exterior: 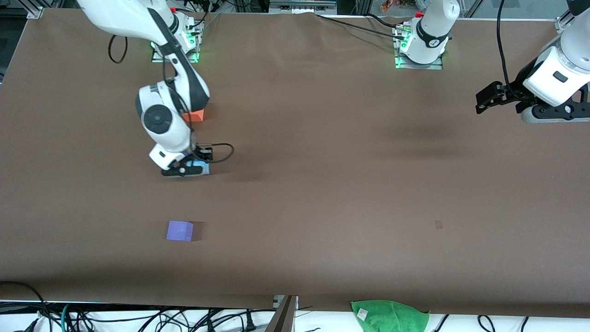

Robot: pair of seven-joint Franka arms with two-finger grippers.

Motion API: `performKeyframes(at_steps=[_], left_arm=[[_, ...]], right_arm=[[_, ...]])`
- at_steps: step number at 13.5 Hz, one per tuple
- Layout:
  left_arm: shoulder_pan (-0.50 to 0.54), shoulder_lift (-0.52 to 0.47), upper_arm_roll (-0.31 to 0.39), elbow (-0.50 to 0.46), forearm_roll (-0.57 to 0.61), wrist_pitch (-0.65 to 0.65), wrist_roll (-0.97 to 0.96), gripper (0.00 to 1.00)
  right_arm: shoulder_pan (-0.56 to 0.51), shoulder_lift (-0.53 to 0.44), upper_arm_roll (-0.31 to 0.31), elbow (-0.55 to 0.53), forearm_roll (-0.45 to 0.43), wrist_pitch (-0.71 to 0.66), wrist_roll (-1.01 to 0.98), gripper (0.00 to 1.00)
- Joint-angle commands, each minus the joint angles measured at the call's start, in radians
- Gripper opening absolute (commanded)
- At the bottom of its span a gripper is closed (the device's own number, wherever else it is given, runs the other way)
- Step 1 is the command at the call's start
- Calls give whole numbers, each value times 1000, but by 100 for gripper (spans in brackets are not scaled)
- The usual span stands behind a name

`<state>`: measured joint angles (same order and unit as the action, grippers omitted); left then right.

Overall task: Place blue block between orange and purple blocks
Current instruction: 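Carry the blue cube with the right gripper between orange and purple cubes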

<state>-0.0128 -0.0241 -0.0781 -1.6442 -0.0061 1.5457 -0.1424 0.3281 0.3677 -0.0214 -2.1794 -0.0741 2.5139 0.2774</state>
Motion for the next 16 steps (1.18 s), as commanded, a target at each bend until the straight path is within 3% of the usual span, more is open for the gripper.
performKeyframes(at_steps=[1,3,4,5,6,8,10,16], left_arm=[[-1,-16,3,0,-12,-16,21,100],[-1,-16,3,0,-12,-16,21,100],[-1,-16,3,0,-12,-16,21,100],[-1,-16,3,0,-12,-16,21,100],[-1,-16,3,0,-12,-16,21,100],[-1,-16,3,0,-12,-18,21,100],[-1,-16,3,0,-12,-18,21,100],[-1,-16,3,0,-12,-18,21,100]], right_arm=[[-34,-7,17,-79,-3,98,-24,33],[-44,16,17,-79,-3,126,-27,38],[-49,26,17,-77,-3,146,-27,54],[-49,37,17,-72,-3,161,-26,80],[-52,39,18,-62,-3,163,-18,99],[-52,24,18,-39,-1,143,-24,99],[-50,-47,21,-4,-1,27,-24,99],[-50,-372,34,27,-1,-300,-30,99]])
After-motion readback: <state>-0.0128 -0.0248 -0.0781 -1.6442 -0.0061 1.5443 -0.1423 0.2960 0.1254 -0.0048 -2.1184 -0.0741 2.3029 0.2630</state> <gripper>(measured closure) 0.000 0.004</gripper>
